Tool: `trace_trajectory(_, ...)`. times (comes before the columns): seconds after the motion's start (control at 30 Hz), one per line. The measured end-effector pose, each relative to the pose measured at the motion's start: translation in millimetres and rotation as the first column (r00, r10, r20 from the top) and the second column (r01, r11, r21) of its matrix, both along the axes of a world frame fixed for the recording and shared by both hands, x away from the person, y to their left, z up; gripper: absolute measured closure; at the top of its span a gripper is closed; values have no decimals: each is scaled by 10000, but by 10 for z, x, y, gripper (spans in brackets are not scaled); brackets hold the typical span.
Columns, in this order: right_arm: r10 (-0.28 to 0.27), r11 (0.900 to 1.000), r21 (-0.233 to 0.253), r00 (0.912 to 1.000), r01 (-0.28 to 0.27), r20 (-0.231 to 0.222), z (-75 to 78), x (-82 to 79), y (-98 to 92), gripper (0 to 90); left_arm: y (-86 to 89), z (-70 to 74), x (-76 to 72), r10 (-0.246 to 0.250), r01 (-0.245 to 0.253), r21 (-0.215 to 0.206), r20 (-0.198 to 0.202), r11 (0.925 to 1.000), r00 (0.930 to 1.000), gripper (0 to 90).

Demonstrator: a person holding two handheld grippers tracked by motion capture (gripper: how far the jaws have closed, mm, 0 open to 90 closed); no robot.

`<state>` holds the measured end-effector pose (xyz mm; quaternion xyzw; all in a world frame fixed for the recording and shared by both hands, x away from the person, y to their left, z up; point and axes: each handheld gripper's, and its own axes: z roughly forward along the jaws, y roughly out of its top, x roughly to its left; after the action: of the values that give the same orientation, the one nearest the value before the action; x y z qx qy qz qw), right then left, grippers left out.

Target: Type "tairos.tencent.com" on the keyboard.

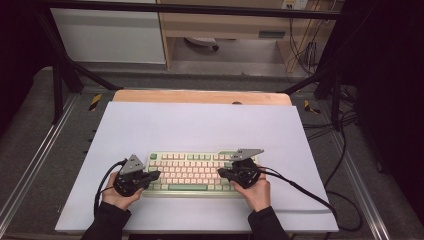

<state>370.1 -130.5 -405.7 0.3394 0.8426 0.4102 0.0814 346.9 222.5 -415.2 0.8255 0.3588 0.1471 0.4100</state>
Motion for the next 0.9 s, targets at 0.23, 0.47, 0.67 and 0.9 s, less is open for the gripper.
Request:
trace_trajectory(0.23,-91,9998,148,9999,93,-88,-49,-64,-136,900,-51,24,18,-9,9,21,-37,10000,10000,898)
trace_trajectory(0.47,-132,9997,184,9999,134,-101,-64,-103,-207,900,-131,75,62,-16,16,209,-23,9998,10000,897)
trace_trajectory(0.67,-155,9995,273,9998,158,-126,-70,-119,-245,900,-209,74,145,41,-37,393,-86,9992,10000,897)
trace_trajectory(0.9,-125,9995,274,9998,128,-135,-84,-125,-252,900,-257,-54,175,-10,25,497,-305,9988,9995,897)
